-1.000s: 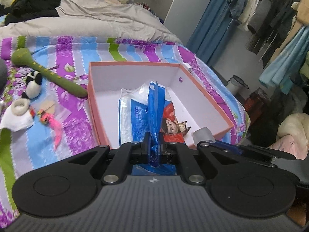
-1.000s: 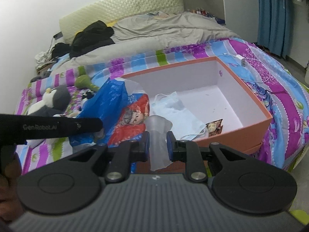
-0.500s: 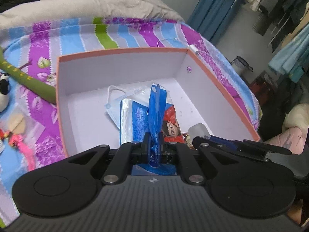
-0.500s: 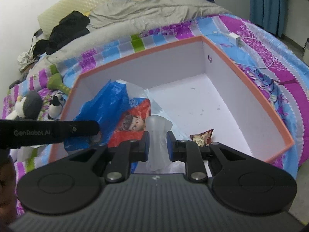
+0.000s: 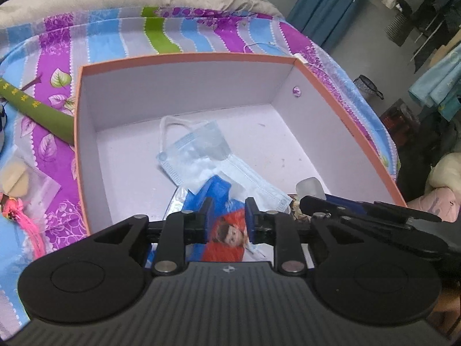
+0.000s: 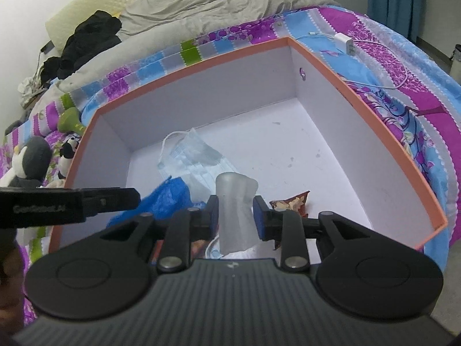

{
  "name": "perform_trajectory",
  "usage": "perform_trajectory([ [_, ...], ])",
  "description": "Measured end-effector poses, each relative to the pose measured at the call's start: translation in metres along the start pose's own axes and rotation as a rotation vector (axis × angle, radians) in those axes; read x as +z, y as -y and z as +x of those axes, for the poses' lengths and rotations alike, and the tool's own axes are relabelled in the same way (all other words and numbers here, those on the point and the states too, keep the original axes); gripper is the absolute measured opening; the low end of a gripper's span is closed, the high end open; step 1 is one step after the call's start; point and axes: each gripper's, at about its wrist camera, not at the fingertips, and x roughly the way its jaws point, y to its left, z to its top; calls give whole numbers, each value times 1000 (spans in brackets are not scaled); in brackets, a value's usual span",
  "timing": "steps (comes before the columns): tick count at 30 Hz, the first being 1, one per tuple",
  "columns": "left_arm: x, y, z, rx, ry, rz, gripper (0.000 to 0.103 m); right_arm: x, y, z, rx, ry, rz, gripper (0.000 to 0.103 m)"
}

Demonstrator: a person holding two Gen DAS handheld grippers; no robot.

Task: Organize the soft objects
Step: 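Open the left tool to drop the tissue pack into the box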

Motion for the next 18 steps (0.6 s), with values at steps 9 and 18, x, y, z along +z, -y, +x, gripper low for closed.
perform_trajectory([
  [9,-21,14,-54,8,53,26,28,-11,-16,-40,29,44,-7,30],
  [18,-66,27,-129,16,128,47,28,-33,-40,-99,48,119,-62,30],
])
